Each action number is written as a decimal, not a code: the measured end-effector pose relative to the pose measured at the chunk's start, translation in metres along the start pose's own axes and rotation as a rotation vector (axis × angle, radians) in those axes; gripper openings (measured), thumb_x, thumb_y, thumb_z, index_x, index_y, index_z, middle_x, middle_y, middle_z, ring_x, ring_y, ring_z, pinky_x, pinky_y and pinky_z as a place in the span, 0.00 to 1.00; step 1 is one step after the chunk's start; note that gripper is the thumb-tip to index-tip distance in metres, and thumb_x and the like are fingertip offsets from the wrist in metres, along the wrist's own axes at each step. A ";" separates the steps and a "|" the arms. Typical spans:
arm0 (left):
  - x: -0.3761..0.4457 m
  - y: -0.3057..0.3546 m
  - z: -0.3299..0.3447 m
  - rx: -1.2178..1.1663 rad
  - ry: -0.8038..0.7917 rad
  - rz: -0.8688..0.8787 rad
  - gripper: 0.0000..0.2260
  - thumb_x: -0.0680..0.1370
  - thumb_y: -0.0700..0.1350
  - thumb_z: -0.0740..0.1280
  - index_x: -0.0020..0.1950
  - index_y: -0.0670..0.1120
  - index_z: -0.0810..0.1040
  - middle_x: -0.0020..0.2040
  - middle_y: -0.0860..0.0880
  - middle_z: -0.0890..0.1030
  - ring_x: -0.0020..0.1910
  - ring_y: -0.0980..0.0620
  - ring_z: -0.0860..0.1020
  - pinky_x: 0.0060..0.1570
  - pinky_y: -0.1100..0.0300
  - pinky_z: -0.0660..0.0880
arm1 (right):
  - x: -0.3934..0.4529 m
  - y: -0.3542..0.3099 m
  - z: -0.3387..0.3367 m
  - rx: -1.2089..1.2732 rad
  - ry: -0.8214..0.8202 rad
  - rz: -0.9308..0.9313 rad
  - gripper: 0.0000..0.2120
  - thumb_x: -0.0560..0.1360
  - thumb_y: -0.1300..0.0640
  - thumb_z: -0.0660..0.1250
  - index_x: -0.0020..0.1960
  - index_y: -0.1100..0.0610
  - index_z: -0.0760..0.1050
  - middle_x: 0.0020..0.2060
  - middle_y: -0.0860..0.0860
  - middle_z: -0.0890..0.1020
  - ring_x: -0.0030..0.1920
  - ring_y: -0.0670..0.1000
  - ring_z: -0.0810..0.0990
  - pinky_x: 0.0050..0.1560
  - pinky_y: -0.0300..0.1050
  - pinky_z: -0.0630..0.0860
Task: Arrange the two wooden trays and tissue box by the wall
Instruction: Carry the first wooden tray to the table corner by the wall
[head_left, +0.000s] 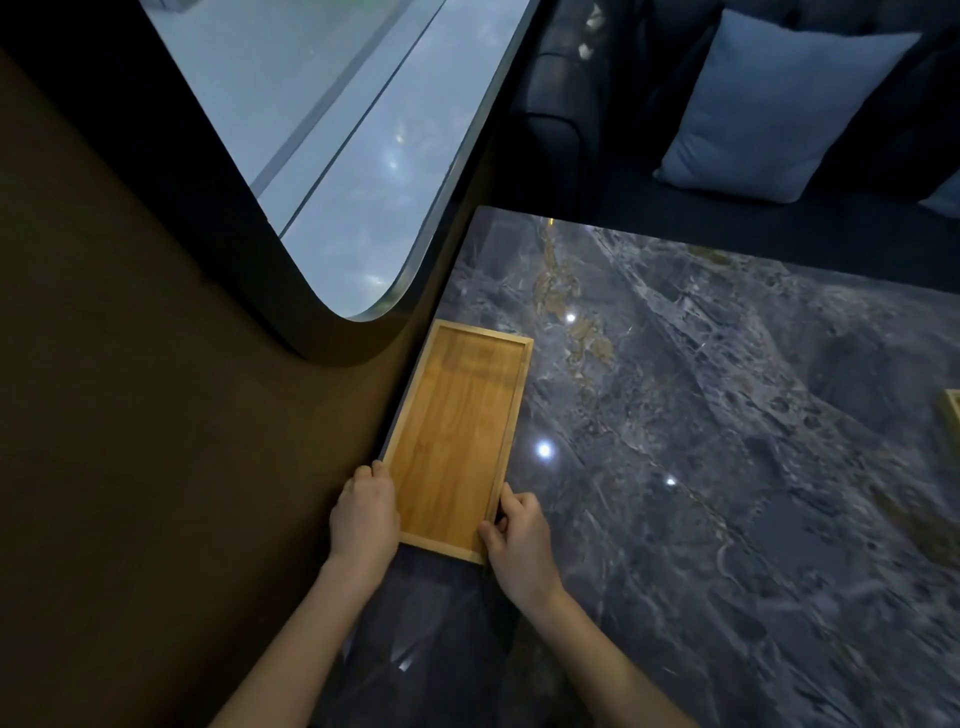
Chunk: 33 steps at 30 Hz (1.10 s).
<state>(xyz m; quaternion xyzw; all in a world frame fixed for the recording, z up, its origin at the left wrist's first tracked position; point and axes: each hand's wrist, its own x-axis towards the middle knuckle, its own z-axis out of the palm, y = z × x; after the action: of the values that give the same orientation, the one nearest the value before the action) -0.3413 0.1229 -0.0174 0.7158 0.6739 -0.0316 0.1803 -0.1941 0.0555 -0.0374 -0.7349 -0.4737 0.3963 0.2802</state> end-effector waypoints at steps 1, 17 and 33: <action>0.000 0.000 0.000 0.010 0.001 0.002 0.18 0.78 0.34 0.56 0.68 0.38 0.65 0.56 0.40 0.76 0.50 0.46 0.77 0.49 0.56 0.78 | 0.001 0.000 0.000 -0.003 0.003 0.001 0.17 0.74 0.63 0.63 0.62 0.57 0.70 0.48 0.51 0.69 0.42 0.45 0.70 0.49 0.34 0.65; 0.005 0.021 -0.020 0.234 -0.178 0.002 0.08 0.77 0.35 0.58 0.52 0.38 0.75 0.51 0.41 0.79 0.43 0.48 0.77 0.42 0.57 0.77 | 0.002 0.000 -0.028 -0.158 -0.184 0.016 0.11 0.75 0.58 0.60 0.56 0.59 0.73 0.51 0.56 0.80 0.51 0.56 0.78 0.51 0.48 0.75; 0.002 0.230 -0.038 0.227 -0.010 0.585 0.14 0.77 0.48 0.58 0.51 0.40 0.77 0.52 0.37 0.81 0.52 0.37 0.78 0.49 0.49 0.75 | -0.057 0.069 -0.240 -0.639 0.178 -0.093 0.11 0.77 0.54 0.56 0.51 0.59 0.73 0.50 0.59 0.80 0.53 0.61 0.78 0.48 0.55 0.74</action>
<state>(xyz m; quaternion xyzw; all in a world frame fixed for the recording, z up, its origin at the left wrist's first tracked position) -0.1239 0.1300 0.0671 0.8948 0.4305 -0.0568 0.1040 0.0289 -0.0333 0.0531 -0.7950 -0.5806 0.1488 0.0935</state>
